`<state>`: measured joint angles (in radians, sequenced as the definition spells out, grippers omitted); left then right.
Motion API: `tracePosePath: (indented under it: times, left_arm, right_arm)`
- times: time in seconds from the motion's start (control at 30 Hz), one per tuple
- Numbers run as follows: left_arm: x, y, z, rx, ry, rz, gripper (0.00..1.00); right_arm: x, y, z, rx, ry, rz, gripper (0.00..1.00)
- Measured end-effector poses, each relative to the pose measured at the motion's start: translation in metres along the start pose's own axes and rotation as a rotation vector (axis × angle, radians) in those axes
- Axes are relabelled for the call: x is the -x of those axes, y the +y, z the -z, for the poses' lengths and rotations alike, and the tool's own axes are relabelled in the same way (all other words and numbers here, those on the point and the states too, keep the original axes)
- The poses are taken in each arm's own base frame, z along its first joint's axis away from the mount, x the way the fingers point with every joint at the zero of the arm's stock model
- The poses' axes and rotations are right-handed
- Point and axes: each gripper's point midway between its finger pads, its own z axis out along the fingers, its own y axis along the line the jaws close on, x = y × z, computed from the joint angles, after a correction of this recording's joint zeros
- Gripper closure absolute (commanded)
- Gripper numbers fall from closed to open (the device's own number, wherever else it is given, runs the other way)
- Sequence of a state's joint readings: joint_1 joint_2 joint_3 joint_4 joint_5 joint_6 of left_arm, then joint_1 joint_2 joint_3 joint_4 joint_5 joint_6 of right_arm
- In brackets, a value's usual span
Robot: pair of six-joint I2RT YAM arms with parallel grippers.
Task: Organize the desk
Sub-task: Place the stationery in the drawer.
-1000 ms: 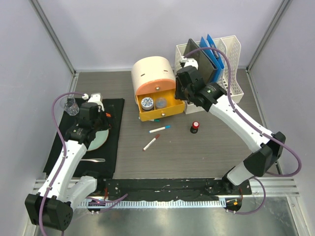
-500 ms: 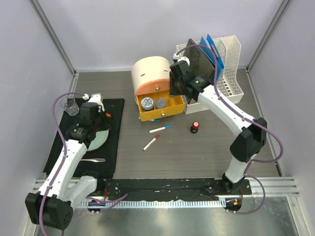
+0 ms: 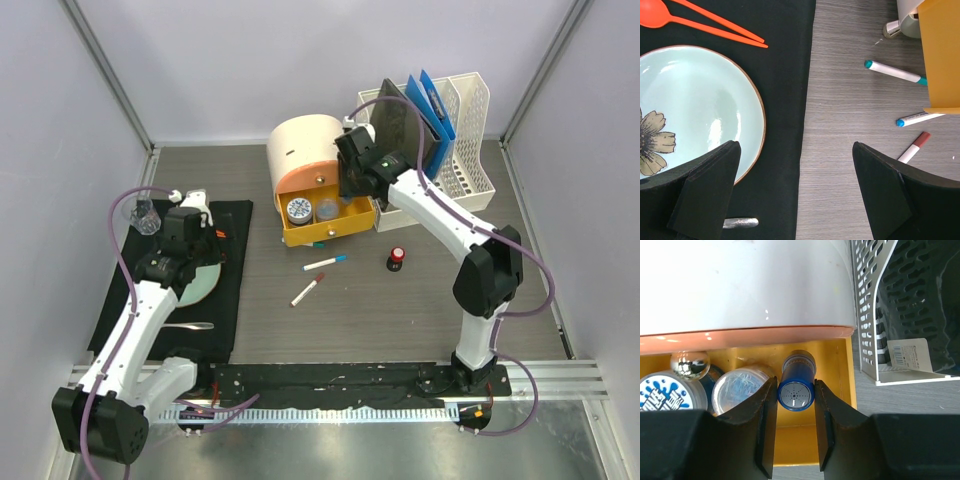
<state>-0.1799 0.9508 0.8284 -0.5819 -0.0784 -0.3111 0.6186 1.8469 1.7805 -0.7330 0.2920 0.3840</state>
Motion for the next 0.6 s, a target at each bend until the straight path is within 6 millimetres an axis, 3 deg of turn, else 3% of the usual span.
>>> tracePosePath:
  times: [0.23, 0.6]
  left_arm:
    - [0.000, 0.000, -0.001, 0.001, 0.003, -0.001, 0.00]
    - [-0.001, 0.001, -0.001, 0.003, 0.008, 0.000, 0.00]
  right_arm:
    - [-0.011, 0.000, -0.016, -0.017, 0.033, 0.000, 0.91]
    - [-0.012, 0.000, -0.025, -0.031, 0.033, 0.001, 0.83]
